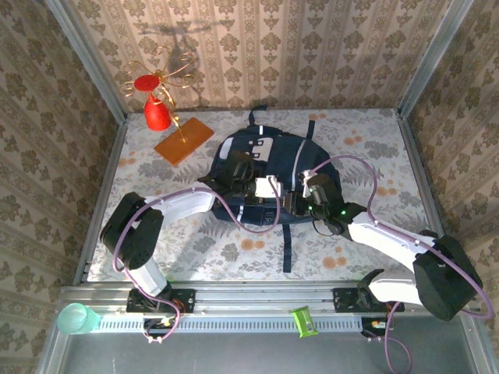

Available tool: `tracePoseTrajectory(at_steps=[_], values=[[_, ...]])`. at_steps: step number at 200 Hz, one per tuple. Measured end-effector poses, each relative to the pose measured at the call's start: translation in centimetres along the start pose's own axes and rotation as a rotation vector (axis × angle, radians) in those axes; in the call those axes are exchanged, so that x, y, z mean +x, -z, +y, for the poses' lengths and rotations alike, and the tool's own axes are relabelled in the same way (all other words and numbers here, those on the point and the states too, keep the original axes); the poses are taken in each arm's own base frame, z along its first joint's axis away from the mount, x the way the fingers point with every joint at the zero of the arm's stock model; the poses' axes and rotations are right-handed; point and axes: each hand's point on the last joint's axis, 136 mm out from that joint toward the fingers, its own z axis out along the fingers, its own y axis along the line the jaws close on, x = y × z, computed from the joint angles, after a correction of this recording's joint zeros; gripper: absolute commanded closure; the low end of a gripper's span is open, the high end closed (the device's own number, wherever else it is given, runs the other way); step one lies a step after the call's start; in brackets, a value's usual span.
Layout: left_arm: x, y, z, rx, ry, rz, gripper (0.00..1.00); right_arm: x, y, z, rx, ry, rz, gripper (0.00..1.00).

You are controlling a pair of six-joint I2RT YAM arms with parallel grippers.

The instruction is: Pack the student bag

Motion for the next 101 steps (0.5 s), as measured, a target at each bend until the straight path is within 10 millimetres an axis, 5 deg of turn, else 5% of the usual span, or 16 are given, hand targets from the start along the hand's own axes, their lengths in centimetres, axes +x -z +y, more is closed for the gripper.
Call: tracePoseTrajectory(at_steps=[25,66,101], values=[[0.1,0.0,0.0,0.000,0.004,0.001,1.00,-0.1,-0.1,0.0,0.011,0.019,-0.029,1.00],[0.2,0.1,0.1,0.003,0.010,-0.005,1.00,-0.3,0.4,-0.5,0.034,0.060,-0.063,1.00],[0.5,0.3,0.3,0.004,0.010,-0.011,1.00,-1.0,2.5,-3.1,0.106,0.039,-0.094,1.00]])
